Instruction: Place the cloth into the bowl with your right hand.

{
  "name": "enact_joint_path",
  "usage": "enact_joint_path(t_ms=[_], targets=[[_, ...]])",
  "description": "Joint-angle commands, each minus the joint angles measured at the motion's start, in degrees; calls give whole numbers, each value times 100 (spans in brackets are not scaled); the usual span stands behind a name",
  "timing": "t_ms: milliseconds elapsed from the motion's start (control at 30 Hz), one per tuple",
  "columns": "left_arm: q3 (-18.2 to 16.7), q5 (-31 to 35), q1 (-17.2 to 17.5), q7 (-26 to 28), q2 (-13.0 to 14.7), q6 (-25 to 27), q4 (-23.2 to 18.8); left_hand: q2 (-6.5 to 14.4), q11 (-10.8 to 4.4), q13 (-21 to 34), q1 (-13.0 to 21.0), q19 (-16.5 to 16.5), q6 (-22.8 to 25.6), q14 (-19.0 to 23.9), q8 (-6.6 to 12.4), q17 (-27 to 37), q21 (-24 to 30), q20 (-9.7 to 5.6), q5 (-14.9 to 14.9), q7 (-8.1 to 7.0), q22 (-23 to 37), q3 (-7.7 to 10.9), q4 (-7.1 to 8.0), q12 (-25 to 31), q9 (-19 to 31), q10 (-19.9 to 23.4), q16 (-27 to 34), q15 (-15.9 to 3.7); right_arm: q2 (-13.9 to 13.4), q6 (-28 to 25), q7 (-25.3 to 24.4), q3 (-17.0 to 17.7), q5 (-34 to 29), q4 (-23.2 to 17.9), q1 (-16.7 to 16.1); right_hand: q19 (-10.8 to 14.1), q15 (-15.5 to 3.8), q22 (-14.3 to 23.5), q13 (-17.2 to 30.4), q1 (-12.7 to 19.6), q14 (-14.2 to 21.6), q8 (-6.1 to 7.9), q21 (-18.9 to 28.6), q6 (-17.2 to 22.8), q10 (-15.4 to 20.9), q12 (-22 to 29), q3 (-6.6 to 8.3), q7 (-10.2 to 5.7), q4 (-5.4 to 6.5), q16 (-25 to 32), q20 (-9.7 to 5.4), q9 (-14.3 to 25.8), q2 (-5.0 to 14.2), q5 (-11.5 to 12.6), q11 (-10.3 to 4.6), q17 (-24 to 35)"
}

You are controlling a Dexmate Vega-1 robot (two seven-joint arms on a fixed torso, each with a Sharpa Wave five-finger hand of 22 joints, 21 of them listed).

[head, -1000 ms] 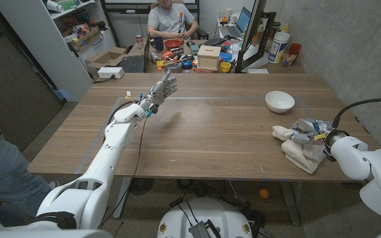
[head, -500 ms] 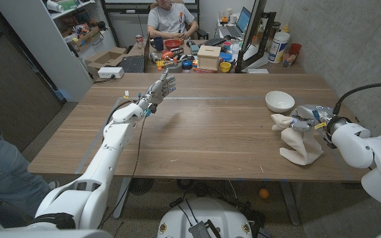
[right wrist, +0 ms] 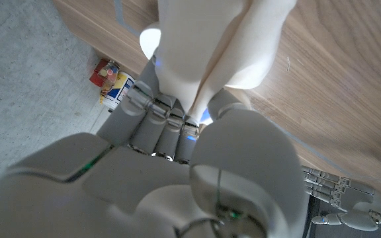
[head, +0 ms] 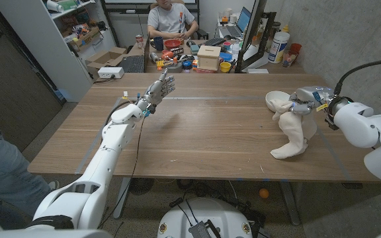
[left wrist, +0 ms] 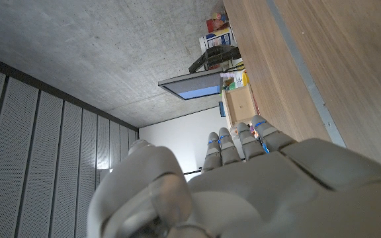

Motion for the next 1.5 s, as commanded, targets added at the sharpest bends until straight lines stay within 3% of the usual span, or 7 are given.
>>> enact_joint_path(t_ms=[33,533,800,1033,1100,1500], targets=[[-25,-45,50,31,4,-1,-49,53,6,8,21,-9,68,5,37,30,46,29,16,5,12,-36,6,6,10,-6,30,18,-313,84,301,41,-37,-6,578,-60,-146,15,26,418,43,40,35,487,150,-9,-16,-357,13,-14,-51,47,327,-29,-58,36],[-28,-50,59,35,29,13,-73,60,2,8,27,-11,83,7,37,30,48,32,15,7,12,-48,4,5,10,-9,31,21,-668,214,303,-373,-100,205,1629,-63,-156,36,58,485,122,36,85,498,186,-37,-73,-373,32,4,-55,112,345,-58,-68,74],[-44,-72,106,55,38,32,-130,64,6,8,29,-12,108,6,43,30,49,32,14,12,12,-55,4,4,11,-11,30,27,-810,414,194,-1057,-79,533,2602,-57,-154,45,75,505,131,31,112,499,212,-41,-96,-382,43,-8,-55,141,348,-66,-89,79],[-64,-87,166,91,48,39,-197,67,14,8,32,-12,133,9,48,30,50,32,14,20,12,-61,2,6,11,-6,31,26,-729,553,134,-1499,-19,868,3246,-64,-158,50,82,520,156,27,129,500,218,-51,-114,-374,48,-9,-55,163,348,-71,-93,84],[-71,-90,200,107,62,65,-248,67,22,8,33,-13,136,6,49,30,50,32,14,16,12,-62,2,7,11,-6,30,28,-654,593,85,-1668,-23,1043,3492,-70,-160,56,97,544,178,23,154,507,242,-57,-137,-393,50,-20,-53,193,341,-74,-255,86],[-79,-98,320,199,109,155,-441,72,-1,8,37,-14,163,7,53,31,51,32,13,41,12,-73,1,7,11,-3,30,22,-286,775,-72,-2306,-134,1806,4384,-80,-163,64,112,572,223,13,188,519,244,-75,-171,-388,58,-29,-51,232,340,-78,-298,89]])
